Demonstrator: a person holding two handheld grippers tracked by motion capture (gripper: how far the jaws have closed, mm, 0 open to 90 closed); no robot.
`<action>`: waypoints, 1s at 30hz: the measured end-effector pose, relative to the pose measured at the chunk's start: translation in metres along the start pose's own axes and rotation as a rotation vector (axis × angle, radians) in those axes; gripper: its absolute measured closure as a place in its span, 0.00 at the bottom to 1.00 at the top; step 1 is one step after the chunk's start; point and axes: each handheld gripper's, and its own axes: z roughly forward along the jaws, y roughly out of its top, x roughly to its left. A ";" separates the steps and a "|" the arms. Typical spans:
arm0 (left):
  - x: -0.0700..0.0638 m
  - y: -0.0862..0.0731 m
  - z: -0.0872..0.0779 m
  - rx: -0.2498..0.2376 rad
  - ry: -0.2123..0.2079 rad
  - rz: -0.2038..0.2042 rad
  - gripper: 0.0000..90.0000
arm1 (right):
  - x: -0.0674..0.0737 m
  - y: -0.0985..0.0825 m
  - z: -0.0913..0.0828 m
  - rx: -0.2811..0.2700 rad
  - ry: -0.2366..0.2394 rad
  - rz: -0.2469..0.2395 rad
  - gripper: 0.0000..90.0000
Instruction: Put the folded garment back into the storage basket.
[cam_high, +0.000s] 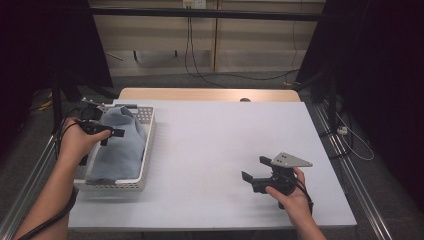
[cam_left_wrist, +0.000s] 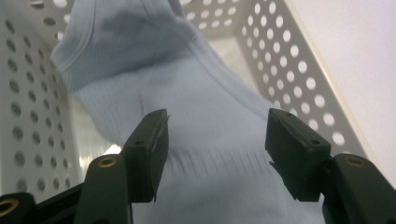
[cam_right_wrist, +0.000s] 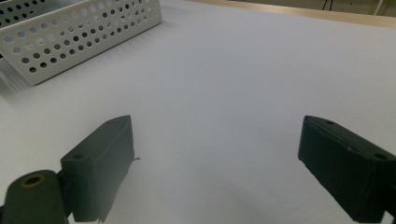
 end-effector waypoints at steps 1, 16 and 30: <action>-0.001 0.001 0.003 -0.013 0.008 -0.005 0.46 | 0.000 0.000 0.000 0.001 0.001 0.000 0.11; 0.008 0.014 0.034 -0.030 0.051 -0.033 0.72 | -0.003 0.001 -0.003 -0.006 -0.003 -0.001 0.11; 0.009 0.024 0.052 -0.019 0.095 -0.039 0.96 | -0.002 0.001 -0.001 -0.002 0.000 -0.003 0.11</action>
